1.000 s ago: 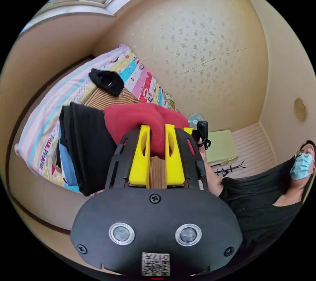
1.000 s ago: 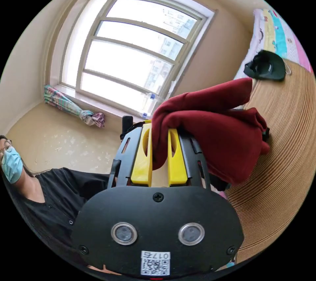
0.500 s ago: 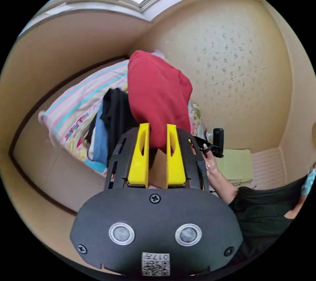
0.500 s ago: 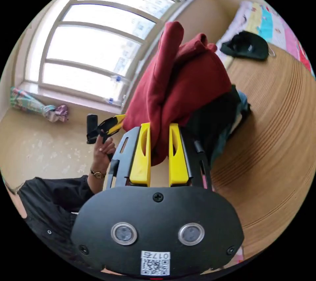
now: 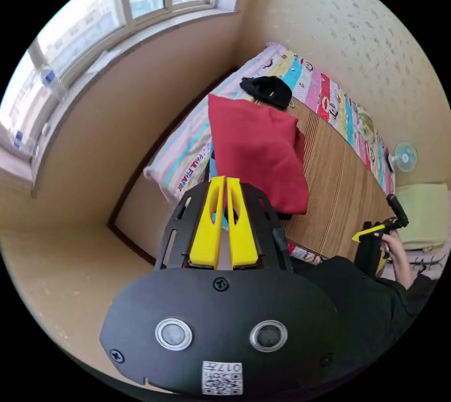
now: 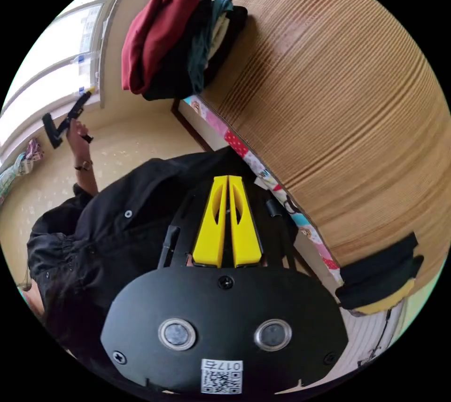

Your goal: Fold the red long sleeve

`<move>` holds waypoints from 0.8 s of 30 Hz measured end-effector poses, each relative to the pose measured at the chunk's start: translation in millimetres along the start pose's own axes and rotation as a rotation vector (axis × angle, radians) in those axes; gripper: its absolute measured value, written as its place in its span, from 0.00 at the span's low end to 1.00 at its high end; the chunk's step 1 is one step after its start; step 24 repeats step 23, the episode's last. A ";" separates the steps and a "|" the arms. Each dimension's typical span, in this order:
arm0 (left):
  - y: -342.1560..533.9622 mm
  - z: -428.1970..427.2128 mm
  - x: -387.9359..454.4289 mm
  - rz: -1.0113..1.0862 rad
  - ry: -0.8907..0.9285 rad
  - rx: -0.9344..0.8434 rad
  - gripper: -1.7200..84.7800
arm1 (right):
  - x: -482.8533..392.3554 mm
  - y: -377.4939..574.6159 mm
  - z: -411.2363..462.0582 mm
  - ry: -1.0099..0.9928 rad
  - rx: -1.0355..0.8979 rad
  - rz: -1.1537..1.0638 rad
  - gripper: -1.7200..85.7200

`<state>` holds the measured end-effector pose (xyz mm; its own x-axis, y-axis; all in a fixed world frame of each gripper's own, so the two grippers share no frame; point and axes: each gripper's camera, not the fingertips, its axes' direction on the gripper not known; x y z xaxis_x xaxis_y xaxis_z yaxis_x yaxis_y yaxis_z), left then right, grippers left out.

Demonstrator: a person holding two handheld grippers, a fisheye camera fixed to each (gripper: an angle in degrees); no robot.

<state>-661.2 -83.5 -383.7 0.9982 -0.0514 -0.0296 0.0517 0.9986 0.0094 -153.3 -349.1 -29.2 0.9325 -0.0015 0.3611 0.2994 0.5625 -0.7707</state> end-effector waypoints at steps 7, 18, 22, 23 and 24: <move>-55.0 -66.9 231.7 0.499 -0.067 0.167 0.01 | 49.6 149.0 -38.7 0.290 0.217 0.208 0.02; -51.2 -89.2 482.1 0.674 0.656 0.028 0.01 | 191.8 404.3 -24.0 0.399 0.621 0.549 0.02; -46.6 -75.1 534.6 0.612 1.138 -0.116 0.01 | 306.6 473.6 30.9 -0.020 0.450 0.715 0.02; -45.4 -73.6 542.1 0.601 1.158 -0.129 0.01 | 319.3 485.8 36.9 -0.071 0.461 0.730 0.02; -45.4 -73.6 542.1 0.601 1.158 -0.129 0.01 | 319.3 485.8 36.9 -0.071 0.461 0.730 0.02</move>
